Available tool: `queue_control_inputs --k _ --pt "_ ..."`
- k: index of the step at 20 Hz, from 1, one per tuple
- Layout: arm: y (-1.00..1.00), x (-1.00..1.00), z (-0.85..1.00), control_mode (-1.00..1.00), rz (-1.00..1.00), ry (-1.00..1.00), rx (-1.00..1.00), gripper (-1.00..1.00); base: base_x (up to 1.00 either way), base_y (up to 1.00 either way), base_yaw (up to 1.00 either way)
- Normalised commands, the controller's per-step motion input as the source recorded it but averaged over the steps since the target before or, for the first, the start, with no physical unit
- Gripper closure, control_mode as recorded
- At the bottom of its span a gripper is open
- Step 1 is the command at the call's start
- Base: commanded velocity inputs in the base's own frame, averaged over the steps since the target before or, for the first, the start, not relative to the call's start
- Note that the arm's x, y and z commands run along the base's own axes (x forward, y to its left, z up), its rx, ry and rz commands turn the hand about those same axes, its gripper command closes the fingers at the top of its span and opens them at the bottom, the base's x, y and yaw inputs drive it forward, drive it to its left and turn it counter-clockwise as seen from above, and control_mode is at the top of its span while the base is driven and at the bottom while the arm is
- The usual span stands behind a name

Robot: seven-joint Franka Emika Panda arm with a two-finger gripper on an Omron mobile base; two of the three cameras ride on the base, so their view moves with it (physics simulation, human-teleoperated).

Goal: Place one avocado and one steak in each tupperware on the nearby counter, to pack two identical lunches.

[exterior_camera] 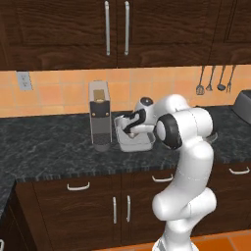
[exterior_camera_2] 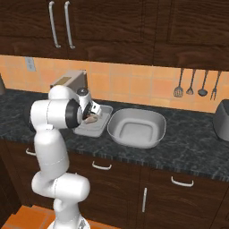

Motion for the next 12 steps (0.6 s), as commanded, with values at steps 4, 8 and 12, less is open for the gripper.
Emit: queue_control_inputs --k 4,8,12 --pt "0.2 -0.28 0.0 -1.0 0.0 -0.19 0.0 -1.0 0.0 0.0 0.0" --pt "0.02 -0.47 0.33 -1.0 0.0 -0.17 0.0 -1.0 0.0 0.0 0.0" --pt "0.0 -0.54 0.95 -1.0 0.0 -0.05 0.03 -1.0 0.0 0.0 0.0"
